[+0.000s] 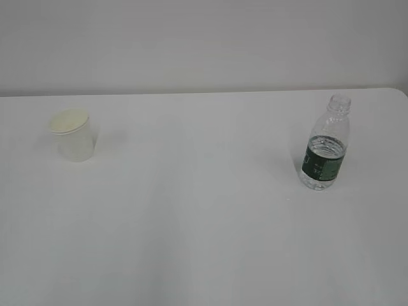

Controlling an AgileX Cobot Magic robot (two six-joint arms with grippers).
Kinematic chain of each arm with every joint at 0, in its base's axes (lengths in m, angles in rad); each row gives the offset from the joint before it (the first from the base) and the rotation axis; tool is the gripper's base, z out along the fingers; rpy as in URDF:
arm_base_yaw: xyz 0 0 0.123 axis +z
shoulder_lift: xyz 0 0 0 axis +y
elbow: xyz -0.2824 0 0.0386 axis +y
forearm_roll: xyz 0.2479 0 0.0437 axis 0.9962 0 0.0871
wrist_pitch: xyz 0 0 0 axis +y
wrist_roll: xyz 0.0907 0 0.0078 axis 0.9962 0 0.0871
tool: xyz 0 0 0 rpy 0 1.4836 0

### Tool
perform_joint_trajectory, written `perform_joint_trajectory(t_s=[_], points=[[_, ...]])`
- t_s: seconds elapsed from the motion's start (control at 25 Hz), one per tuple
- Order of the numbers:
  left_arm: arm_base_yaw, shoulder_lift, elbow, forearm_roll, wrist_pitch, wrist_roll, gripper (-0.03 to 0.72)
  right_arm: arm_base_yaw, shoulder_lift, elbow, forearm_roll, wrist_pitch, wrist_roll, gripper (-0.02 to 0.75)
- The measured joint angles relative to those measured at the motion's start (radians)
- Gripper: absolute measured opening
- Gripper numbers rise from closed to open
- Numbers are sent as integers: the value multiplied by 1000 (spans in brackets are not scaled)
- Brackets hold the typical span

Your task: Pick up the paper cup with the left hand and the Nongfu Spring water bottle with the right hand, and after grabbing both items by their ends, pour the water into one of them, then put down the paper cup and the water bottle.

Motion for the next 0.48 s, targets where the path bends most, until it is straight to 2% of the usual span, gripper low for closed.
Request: perform_joint_trajectory(t_s=[0.28, 0.48], points=[[0, 4, -2, -11, 0, 0, 452, 0, 0, -34, 9, -21, -20, 556], [0, 87, -59, -11, -9, 0, 452, 0, 65, -34, 26, -65, -44, 556]])
